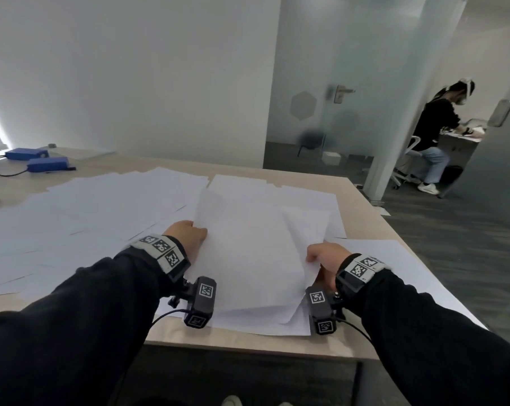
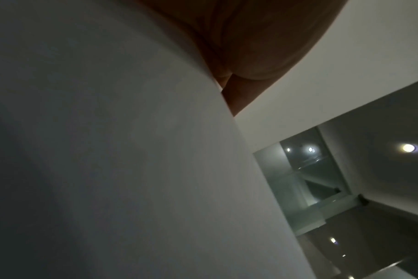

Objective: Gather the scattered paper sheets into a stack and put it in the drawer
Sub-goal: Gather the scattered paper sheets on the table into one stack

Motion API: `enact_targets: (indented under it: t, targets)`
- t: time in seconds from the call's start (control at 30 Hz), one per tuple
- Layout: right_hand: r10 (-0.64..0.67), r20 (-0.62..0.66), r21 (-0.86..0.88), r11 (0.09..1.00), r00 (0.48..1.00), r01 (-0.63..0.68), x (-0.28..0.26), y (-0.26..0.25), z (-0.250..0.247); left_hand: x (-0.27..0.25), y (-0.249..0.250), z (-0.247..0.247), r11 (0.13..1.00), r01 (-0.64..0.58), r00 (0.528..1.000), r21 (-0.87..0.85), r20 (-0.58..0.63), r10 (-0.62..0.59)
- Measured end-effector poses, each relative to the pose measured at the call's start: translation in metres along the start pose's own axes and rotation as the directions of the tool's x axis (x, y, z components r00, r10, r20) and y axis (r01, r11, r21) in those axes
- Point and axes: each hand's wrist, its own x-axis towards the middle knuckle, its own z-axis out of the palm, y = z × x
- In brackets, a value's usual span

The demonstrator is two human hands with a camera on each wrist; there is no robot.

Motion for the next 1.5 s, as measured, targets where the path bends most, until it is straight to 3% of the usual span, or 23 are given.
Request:
enact_targets:
  t: [0.07, 0.17, 0.33, 0.43, 0.63, 0.7, 0.83, 1.0, 1.13, 1.23, 1.37, 1.5]
  targets:
    - [0.038, 0.036, 0.103, 0.994, 0.999, -0.042, 0.008, 0.005, 0.003, 0.000, -0.001, 0.011, 0.997, 0.027, 0.999, 0.066, 0.021, -0.029]
    - [0.027, 0.096, 0.126, 0.991, 0.995, -0.039, -0.001, 0.005, 0.010, 0.001, -0.002, 0.025, 0.996, 0.046, 0.994, 0.072, 0.100, -0.053]
    - [-0.176, 0.087, -0.188, 0.964, 0.981, 0.190, 0.003, 0.003, 0.015, -0.001, 0.000, 0.038, 1.000, 0.009, 0.982, 0.020, 0.188, -0.013]
    - [-0.305, 0.040, -0.260, 0.916, 0.952, 0.304, 0.004, -0.002, 0.013, 0.001, 0.001, 0.037, 1.000, 0.016, 0.990, 0.018, 0.141, -0.019]
    - [-0.497, -0.049, 0.043, 0.866, 0.867, 0.499, -0.003, -0.019, -0.002, 0.010, -0.001, 0.018, 0.994, -0.058, 0.998, -0.096, -0.037, 0.054]
    - [-0.516, -0.064, 0.127, 0.845, 0.854, 0.520, -0.003, -0.023, -0.004, 0.013, -0.001, 0.012, 0.977, -0.077, 0.997, -0.199, -0.025, 0.074]
    - [-0.551, -0.053, 0.195, 0.812, 0.833, 0.550, -0.011, -0.028, -0.006, 0.009, 0.004, 0.008, 0.874, -0.108, 0.981, -0.473, 0.092, 0.170]
    - [-0.612, -0.094, 0.272, 0.743, 0.785, 0.611, -0.026, -0.046, -0.009, -0.005, 0.028, -0.002, 0.692, -0.288, 0.941, -0.662, -0.063, 0.331]
    - [-0.672, -0.101, 0.304, 0.682, 0.734, 0.665, -0.040, -0.062, -0.010, -0.015, 0.042, -0.009, 0.594, -0.397, 0.889, -0.700, -0.132, 0.438]
    - [-0.661, -0.080, 0.262, 0.708, 0.746, 0.655, -0.040, -0.058, -0.010, -0.018, 0.040, -0.009, 0.594, -0.403, 0.878, -0.697, -0.111, 0.465]
    - [-0.615, -0.044, 0.220, 0.763, 0.787, 0.608, -0.031, -0.039, -0.006, -0.018, 0.031, -0.004, 0.642, -0.370, 0.901, -0.672, -0.092, 0.424]
    - [-0.611, -0.001, 0.206, 0.774, 0.792, 0.598, -0.025, -0.031, 0.000, -0.021, 0.028, 0.006, 0.682, -0.345, 0.905, -0.645, -0.037, 0.424]
